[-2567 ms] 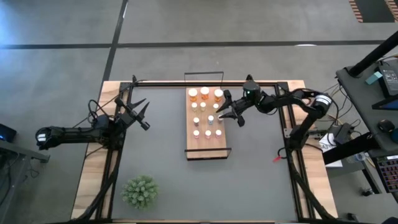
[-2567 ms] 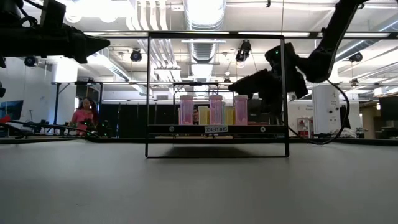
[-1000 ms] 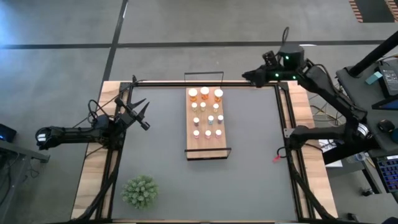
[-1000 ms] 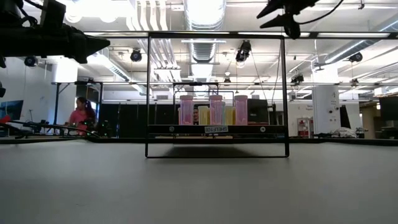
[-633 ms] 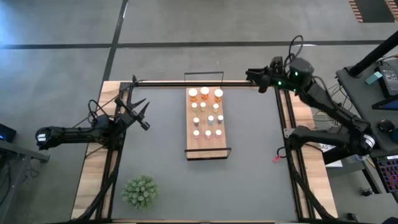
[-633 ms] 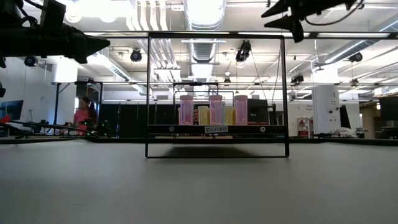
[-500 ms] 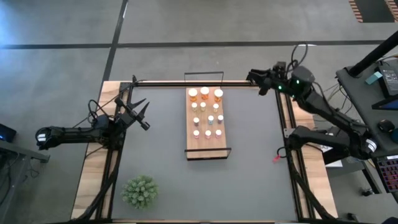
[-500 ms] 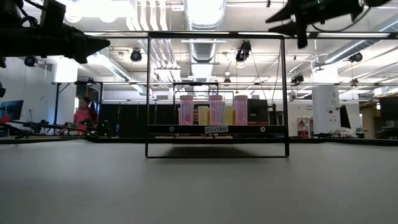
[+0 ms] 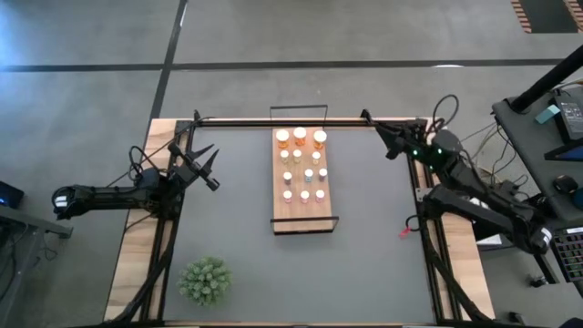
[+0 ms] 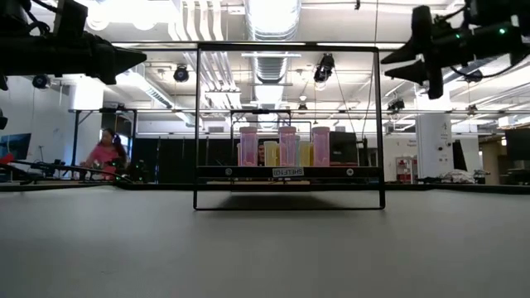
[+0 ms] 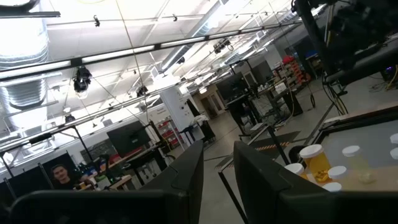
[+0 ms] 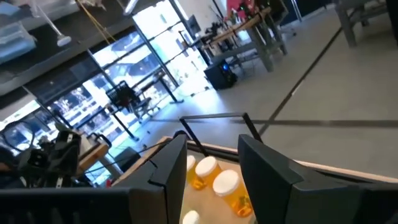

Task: Pick and place medicine bottles onto shelf by color
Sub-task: Return to Home Position

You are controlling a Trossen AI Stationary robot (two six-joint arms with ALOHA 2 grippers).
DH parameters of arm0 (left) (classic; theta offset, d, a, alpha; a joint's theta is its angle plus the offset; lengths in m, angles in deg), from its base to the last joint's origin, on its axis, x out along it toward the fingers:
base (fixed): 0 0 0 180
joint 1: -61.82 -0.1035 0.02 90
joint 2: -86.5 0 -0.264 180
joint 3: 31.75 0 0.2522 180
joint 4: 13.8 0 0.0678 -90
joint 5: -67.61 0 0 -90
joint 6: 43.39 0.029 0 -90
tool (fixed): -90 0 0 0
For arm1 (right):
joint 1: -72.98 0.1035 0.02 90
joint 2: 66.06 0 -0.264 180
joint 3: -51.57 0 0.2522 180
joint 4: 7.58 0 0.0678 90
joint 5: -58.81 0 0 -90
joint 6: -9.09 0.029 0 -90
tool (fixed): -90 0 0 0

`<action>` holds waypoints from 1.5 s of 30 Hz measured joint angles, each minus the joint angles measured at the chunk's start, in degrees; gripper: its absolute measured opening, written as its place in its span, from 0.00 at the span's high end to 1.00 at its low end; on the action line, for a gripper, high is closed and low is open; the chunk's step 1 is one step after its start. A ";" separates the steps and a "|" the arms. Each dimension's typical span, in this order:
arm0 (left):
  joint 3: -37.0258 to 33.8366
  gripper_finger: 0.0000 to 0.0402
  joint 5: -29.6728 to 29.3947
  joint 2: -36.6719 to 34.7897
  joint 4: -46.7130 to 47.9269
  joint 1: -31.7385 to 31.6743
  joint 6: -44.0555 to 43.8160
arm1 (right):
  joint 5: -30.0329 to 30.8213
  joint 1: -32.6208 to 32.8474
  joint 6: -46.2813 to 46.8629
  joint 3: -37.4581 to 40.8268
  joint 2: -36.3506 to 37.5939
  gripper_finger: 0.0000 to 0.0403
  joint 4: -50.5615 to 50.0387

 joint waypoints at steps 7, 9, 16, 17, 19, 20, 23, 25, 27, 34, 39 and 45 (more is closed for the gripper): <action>0.00 0.82 0.01 0.01 0.00 0.02 0.00 | 3.29 0.00 0.14 8.06 7.97 0.67 3.87; 0.00 0.82 0.00 0.00 0.00 0.00 0.00 | 4.58 0.00 0.14 9.48 9.91 0.67 3.90; 0.00 0.82 -0.01 0.01 0.00 0.02 0.00 | 5.43 0.00 0.04 13.68 15.69 0.67 3.87; 0.00 0.82 0.01 0.01 0.00 0.02 0.00 | 5.53 0.00 0.03 14.18 16.37 0.67 3.84; 0.00 0.82 0.00 0.01 0.00 0.00 0.00 | 5.51 0.04 0.07 14.89 17.67 0.67 4.10; 0.00 0.82 0.00 0.01 0.00 0.01 0.00 | 5.50 0.03 0.07 15.17 18.14 0.67 3.91; 0.00 0.82 0.01 0.01 0.00 0.02 0.00 | 5.53 0.02 0.07 15.61 19.02 0.67 3.42; -0.02 0.82 -0.01 0.01 0.00 0.02 0.00 | 5.53 0.02 0.09 15.59 19.16 0.67 3.53; -0.01 0.82 -0.01 0.01 0.00 0.00 0.00 | 5.53 0.02 0.07 15.59 19.18 0.67 3.48; 0.00 0.82 -0.01 0.00 0.00 0.01 0.00 | 5.88 0.02 0.22 18.39 21.24 0.67 3.46; -0.02 0.82 0.00 0.00 0.00 0.02 0.00 | 9.04 0.02 8.21 20.22 24.57 0.67 0.87; 0.00 0.82 0.01 0.00 0.00 0.02 0.00 | 11.82 0.02 8.68 20.24 25.03 0.67 -2.78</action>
